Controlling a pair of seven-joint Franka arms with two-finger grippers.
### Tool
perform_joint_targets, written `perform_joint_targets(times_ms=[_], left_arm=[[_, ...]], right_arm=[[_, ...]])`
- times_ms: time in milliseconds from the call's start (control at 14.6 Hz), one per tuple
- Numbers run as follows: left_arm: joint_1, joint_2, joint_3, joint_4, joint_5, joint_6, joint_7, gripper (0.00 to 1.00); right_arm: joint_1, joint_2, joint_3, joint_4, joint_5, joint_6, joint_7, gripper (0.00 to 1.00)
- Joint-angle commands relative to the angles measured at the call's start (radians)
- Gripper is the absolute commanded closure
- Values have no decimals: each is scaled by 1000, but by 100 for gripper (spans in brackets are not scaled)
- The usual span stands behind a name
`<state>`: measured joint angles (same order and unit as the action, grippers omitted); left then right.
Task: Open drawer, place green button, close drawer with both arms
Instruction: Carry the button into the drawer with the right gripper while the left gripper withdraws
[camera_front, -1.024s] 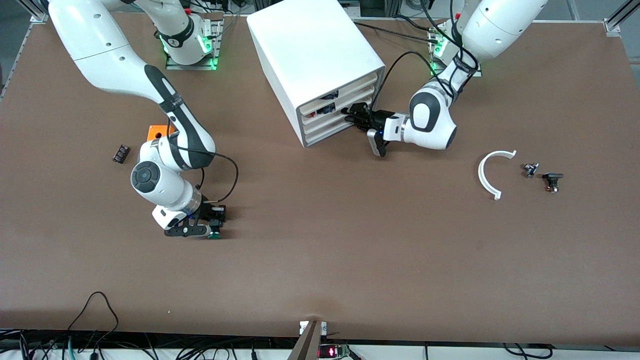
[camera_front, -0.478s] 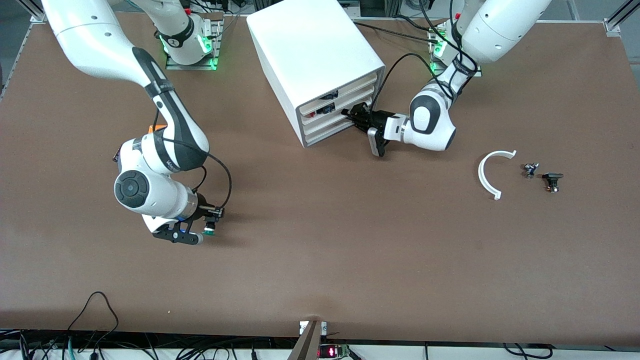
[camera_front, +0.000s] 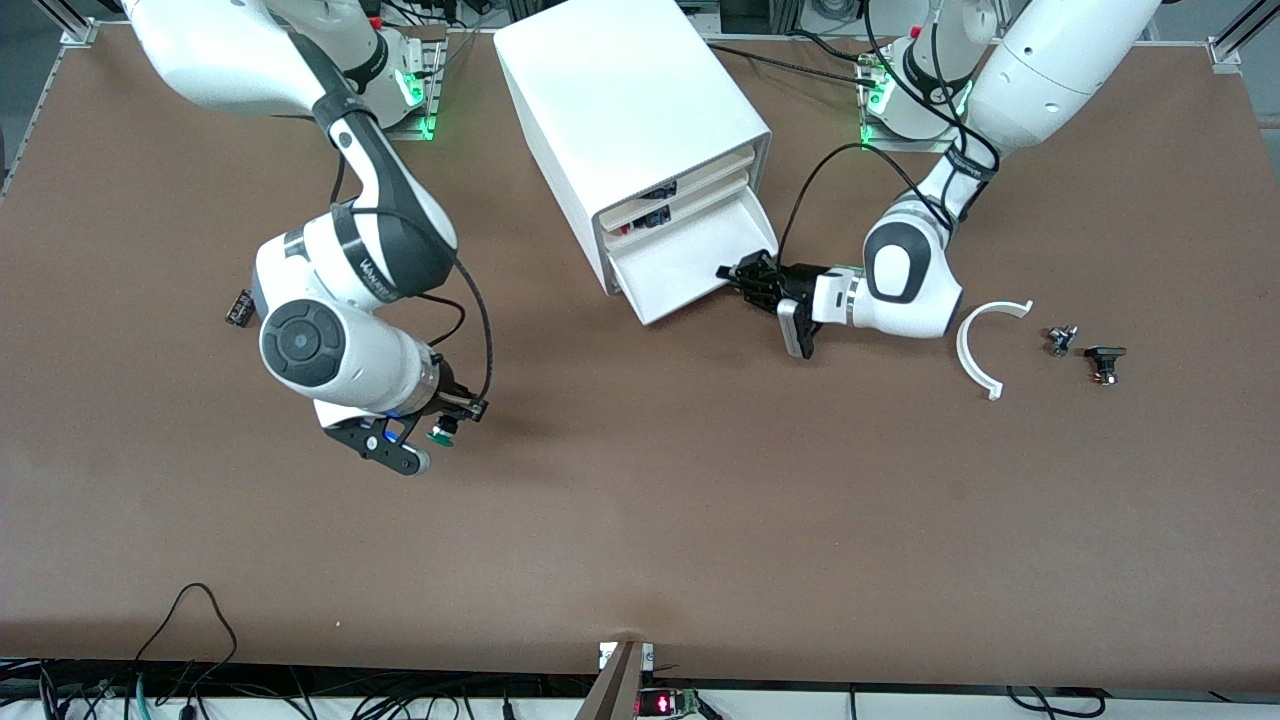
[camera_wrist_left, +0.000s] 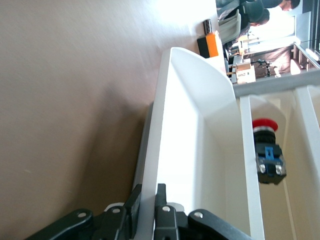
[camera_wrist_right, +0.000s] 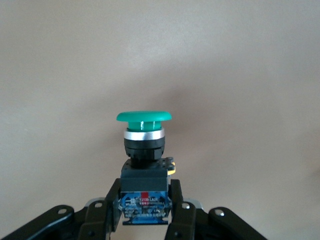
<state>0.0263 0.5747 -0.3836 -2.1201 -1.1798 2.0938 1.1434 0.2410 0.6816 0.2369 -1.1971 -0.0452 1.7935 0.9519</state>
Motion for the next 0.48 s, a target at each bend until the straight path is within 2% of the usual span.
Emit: perform_joint_targets(times_ms=[0,205,410], left_arm=[[-14,79,37,95,43,32,-40,100],[-14,83,66,126,100,32,-42,100],[-14,85,92,161,106,32,-42,100]], right_arm=[[62,4,-4,36,-9,-37,195,100],[144,4,-7,36,-12,-43,397,100],[223,6,-10,72,-13,-37,586,100]])
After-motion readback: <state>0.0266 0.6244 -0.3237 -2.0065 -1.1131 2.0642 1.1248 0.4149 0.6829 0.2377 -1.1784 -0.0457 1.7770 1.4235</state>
